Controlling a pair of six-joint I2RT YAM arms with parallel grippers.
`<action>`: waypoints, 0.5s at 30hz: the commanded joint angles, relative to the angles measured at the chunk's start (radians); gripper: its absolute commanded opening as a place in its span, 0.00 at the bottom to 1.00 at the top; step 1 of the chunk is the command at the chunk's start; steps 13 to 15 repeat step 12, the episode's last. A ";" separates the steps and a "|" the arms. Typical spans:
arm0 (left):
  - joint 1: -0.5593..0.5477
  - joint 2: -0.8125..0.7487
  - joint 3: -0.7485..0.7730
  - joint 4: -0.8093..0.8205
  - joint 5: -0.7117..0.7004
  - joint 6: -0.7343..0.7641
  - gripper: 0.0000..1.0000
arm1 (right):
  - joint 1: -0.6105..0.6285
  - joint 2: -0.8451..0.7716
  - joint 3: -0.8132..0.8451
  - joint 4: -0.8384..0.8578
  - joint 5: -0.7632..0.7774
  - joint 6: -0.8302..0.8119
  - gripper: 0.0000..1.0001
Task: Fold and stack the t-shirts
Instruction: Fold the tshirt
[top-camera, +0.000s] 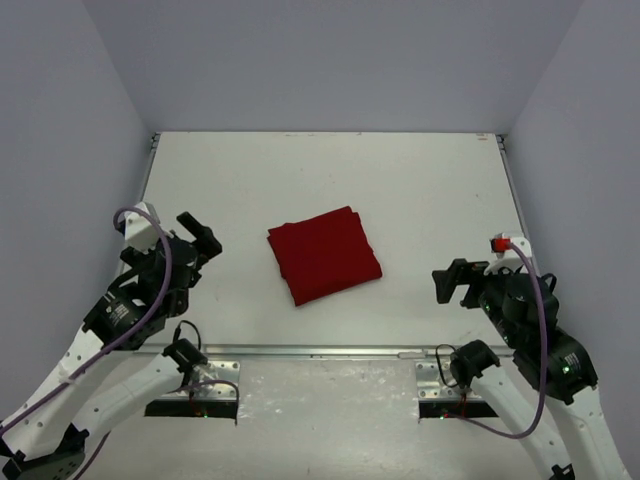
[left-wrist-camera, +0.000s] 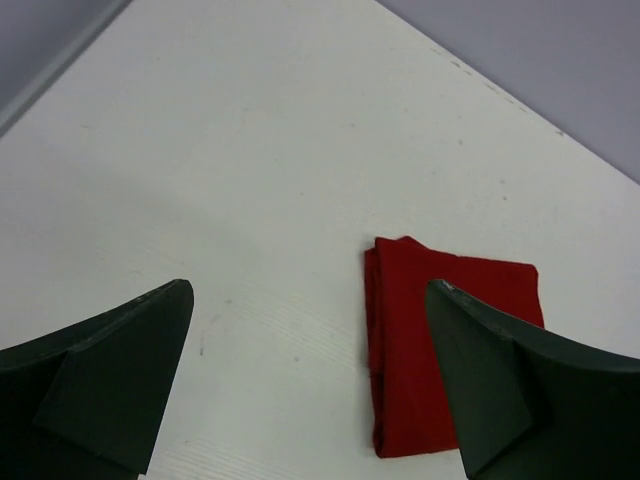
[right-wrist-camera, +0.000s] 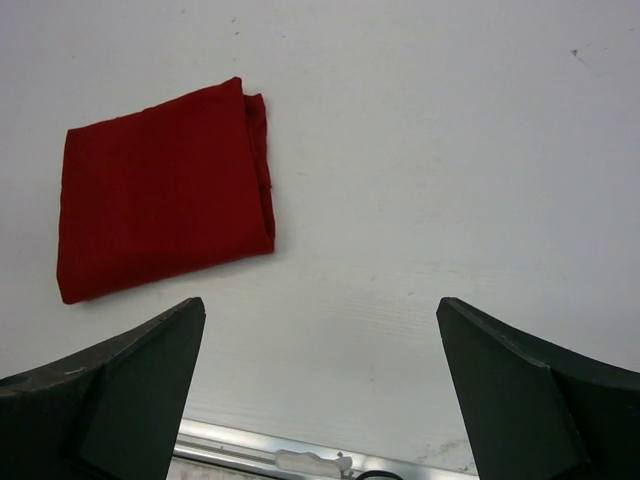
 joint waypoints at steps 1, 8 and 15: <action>-0.004 -0.077 -0.019 -0.053 -0.132 0.013 1.00 | -0.002 0.024 0.008 -0.012 0.000 -0.059 0.99; -0.004 -0.269 -0.060 -0.002 -0.135 0.044 1.00 | -0.002 0.118 -0.016 -0.023 0.042 -0.051 0.99; -0.004 -0.269 -0.077 0.013 -0.157 0.065 1.00 | -0.002 0.115 -0.015 -0.013 0.057 -0.043 0.99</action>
